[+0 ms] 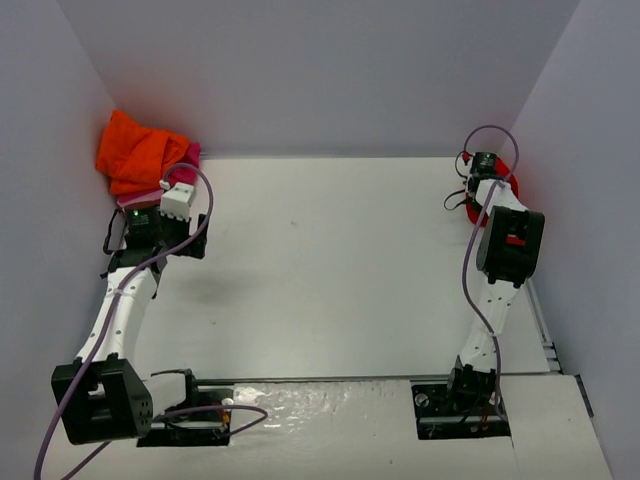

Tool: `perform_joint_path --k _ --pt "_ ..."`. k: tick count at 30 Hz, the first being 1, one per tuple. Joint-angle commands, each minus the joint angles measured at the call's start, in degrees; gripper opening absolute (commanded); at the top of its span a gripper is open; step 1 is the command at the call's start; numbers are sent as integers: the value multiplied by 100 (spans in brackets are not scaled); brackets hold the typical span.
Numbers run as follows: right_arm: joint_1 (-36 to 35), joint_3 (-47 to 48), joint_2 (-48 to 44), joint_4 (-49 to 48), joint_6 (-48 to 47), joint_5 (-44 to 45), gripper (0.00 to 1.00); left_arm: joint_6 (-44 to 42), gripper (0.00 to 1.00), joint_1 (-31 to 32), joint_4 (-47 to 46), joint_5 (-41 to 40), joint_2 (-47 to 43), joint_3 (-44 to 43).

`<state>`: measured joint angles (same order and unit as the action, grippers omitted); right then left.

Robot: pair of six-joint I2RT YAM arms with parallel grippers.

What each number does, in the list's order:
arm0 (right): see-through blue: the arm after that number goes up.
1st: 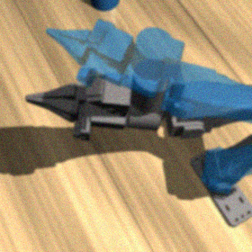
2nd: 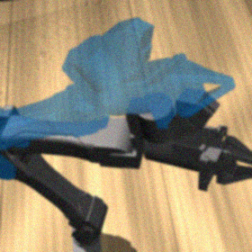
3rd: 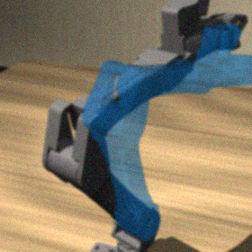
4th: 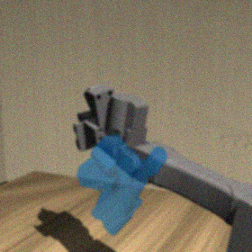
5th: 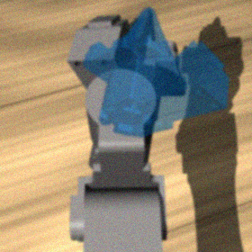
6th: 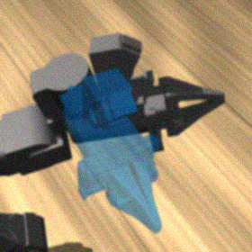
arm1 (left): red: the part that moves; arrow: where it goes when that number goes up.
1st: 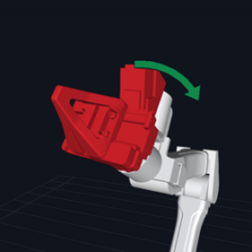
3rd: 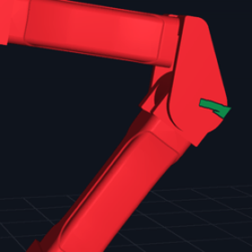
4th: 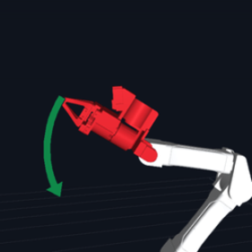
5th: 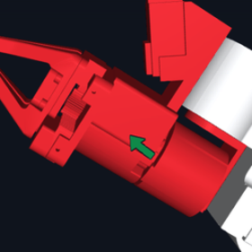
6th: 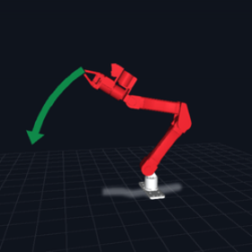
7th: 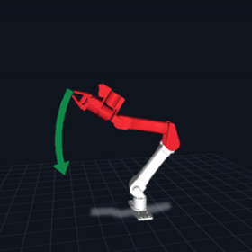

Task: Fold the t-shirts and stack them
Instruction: Grab crumpled tshirt from the corner of the board with the right arm, then move the tshirt to the center of the board

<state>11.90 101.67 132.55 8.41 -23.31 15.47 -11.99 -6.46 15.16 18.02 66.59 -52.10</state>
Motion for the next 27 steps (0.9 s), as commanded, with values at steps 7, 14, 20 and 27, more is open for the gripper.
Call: perform_joint_path --k 7,14,20,27 --pt "-240 -1147 -2981 698 -7 -3076 0 -76 87 165 -344 -77 289 -484" --pt "-938 -1504 -5459 1001 -157 -5693 0 -128 87 248 -268 -182 295 -541" --pt "-1213 -1624 -5896 1441 89 -7457 8 -125 87 282 -313 -138 249 -444" --pt "-1694 -2303 -5060 1410 -320 -5387 100 -129 87 294 -277 -89 267 -372"
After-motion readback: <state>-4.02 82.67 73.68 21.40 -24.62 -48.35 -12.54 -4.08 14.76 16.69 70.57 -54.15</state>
